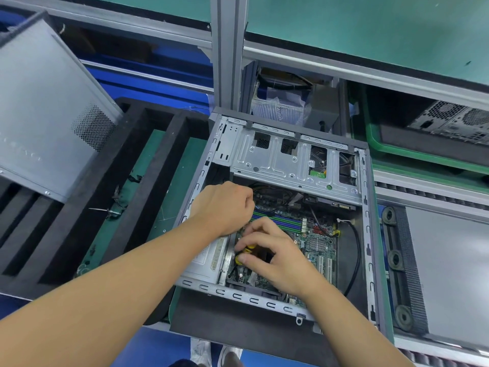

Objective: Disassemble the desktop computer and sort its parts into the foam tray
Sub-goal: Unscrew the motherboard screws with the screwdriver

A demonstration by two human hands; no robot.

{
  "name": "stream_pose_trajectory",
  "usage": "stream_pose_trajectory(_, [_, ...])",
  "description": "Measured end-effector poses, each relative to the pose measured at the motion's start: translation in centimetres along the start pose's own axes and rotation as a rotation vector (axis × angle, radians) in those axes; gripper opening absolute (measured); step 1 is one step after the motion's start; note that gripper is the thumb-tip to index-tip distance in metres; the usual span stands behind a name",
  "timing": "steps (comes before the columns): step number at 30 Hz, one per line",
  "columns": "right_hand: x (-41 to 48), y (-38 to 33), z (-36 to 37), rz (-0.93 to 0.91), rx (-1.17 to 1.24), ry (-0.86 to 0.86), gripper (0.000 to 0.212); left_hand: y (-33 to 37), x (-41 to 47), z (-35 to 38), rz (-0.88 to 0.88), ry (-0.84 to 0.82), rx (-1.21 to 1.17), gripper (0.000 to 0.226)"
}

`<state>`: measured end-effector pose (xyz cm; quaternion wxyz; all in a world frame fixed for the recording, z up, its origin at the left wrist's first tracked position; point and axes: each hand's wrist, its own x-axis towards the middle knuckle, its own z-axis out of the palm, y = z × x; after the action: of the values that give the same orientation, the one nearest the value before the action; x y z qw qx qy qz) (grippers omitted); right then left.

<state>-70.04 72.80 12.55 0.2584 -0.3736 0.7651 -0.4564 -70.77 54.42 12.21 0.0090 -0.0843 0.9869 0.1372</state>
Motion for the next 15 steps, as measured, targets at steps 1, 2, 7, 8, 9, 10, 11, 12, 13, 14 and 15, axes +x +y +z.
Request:
stream_pose_trajectory(1, [0.08, 0.09, 0.05, -0.001, -0.004, 0.014, 0.011, -0.03, -0.02, 0.01, -0.004, 0.0, -0.001, 0.027])
stream_pose_trajectory(2, [0.14, 0.18, 0.11, -0.001, -0.003, 0.029, 0.011, -0.04, -0.03, 0.0, -0.008, 0.0, -0.003, 0.027])
stream_pose_trajectory(7, [0.09, 0.43, -0.03, 0.032, -0.002, 0.059, 0.036, 0.02, -0.08, -0.14, -0.001, -0.015, -0.009, 0.028])
stream_pose_trajectory(8, [0.02, 0.41, -0.04, 0.055, 0.022, 0.053, 0.038, 0.04, -0.09, -0.15, -0.003, -0.015, -0.01, 0.028])
stream_pose_trajectory(9, [-0.02, 0.4, -0.01, 0.064, 0.046, 0.047, 0.039, 0.05, -0.13, -0.17, -0.006, -0.015, -0.012, 0.028])
stream_pose_trajectory(10, [-0.07, 0.37, 0.04, 0.059, 0.066, 0.047, 0.04, 0.05, -0.15, -0.19, -0.008, -0.014, -0.014, 0.028])
stream_pose_trajectory(11, [-0.1, 0.35, 0.06, 0.05, 0.085, 0.055, 0.041, 0.07, -0.16, -0.21, -0.01, -0.013, -0.016, 0.028])
stream_pose_trajectory(12, [-0.14, 0.33, 0.04, 0.045, 0.107, 0.072, 0.041, 0.09, -0.16, -0.25, -0.013, -0.014, -0.018, 0.027])
stream_pose_trajectory(13, [-0.17, 0.35, -0.05, 0.046, 0.134, 0.095, 0.04, 0.1, -0.15, -0.28, -0.017, -0.015, -0.02, 0.027])
stream_pose_trajectory(14, [-0.21, 0.48, -0.18, 0.049, 0.169, 0.123, 0.038, 0.11, -0.15, -0.3, -0.021, -0.017, -0.022, 0.026])
stream_pose_trajectory(15, [-0.27, 0.64, -0.35, 0.052, 0.208, 0.151, 0.037, 0.14, -0.13, -0.31, -0.024, -0.018, -0.026, 0.026])
